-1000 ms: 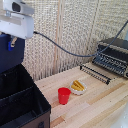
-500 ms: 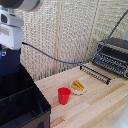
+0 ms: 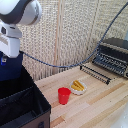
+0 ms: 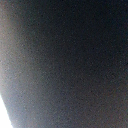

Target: Gently maneuver your gripper in the book's direction. Confidently hold the book by angling your gripper properly. Relocate the book to the caddy. Pinpoint the back pocket of the caddy and set the book down inside it.

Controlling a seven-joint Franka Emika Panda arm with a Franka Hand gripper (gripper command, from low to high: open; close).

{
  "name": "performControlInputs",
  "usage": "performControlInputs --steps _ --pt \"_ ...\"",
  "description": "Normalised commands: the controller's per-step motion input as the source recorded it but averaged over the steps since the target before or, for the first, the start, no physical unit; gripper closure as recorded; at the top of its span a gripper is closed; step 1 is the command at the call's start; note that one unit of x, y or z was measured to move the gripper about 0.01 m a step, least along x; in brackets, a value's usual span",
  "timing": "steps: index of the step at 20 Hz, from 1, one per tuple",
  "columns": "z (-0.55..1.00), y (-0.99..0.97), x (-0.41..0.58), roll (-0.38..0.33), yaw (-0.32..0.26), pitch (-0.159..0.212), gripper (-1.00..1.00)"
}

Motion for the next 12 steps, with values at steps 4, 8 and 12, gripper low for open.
performControlInputs --steps 4,8,12 --pt "0.20 -0.01 0.222 0.009 0.001 0.106 -1.00" --pt "0.52 -0.22 0.023 0.001 0.007 0.118 -1.00" --pt "0.60 -0.26 0.068 0.000 0.127 0.026 -1.00"
